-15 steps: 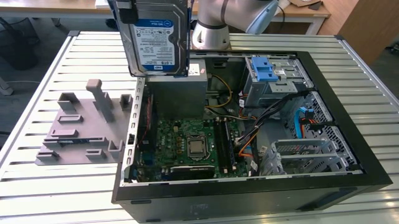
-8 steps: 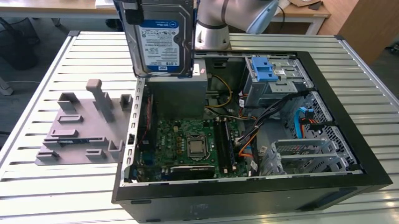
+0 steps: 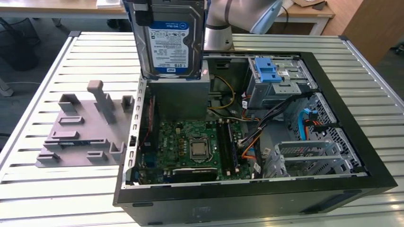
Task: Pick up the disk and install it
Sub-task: 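Pick up the disk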
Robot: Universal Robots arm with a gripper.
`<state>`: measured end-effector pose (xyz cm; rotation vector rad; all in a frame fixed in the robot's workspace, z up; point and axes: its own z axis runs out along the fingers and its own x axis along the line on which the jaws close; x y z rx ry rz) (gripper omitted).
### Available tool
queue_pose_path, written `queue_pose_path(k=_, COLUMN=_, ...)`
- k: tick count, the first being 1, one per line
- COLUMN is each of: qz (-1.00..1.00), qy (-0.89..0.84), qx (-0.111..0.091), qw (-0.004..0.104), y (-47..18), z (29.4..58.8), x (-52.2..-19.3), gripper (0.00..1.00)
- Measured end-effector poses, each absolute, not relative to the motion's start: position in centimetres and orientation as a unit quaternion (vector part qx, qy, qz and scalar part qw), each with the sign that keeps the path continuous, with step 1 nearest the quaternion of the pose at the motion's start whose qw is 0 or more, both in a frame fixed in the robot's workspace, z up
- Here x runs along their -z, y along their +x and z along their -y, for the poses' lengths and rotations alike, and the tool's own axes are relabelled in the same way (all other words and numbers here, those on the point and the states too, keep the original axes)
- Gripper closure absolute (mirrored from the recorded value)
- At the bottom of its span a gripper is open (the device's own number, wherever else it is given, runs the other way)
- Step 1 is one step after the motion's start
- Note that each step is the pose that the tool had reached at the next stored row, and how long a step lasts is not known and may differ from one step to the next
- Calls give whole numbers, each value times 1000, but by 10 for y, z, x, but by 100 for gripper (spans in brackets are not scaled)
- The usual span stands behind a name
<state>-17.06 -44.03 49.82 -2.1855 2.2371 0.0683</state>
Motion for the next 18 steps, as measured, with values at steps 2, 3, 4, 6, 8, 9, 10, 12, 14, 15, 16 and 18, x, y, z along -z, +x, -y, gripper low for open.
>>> queue_pose_path(k=2, qz=-715, qy=-699, qx=-22, qw=7, y=-168, z=441, x=-498, gripper=63)
queue_pose_path(k=3, qz=-715, qy=-699, qx=-22, qw=7, y=-166, z=441, x=-498, gripper=63)
queue_pose_path(k=4, qz=-715, qy=-699, qx=-22, qw=7, y=-165, z=442, x=-498, gripper=63)
queue_pose_path(k=6, qz=-715, qy=-699, qx=-22, qw=7, y=-162, z=443, x=-498, gripper=63)
queue_pose_path(k=8, qz=-715, qy=-699, qx=-22, qw=6, y=-159, z=443, x=-498, gripper=63)
queue_pose_path(k=9, qz=-715, qy=-699, qx=-22, qw=6, y=-158, z=444, x=-498, gripper=63)
queue_pose_path(k=10, qz=-715, qy=-699, qx=-22, qw=6, y=-156, z=444, x=-498, gripper=63)
queue_pose_path(k=12, qz=-715, qy=-699, qx=-22, qw=6, y=-153, z=445, x=-498, gripper=63)
queue_pose_path(k=14, qz=-715, qy=-699, qx=-22, qw=6, y=-150, z=445, x=-498, gripper=63)
queue_pose_path(k=15, qz=-715, qy=-699, qx=-22, qw=6, y=-149, z=446, x=-498, gripper=63)
queue_pose_path(k=16, qz=-715, qy=-699, qx=-22, qw=6, y=-148, z=446, x=-498, gripper=63)
queue_pose_path(k=18, qz=-715, qy=-699, qx=-23, qw=6, y=-145, z=447, x=-498, gripper=63)
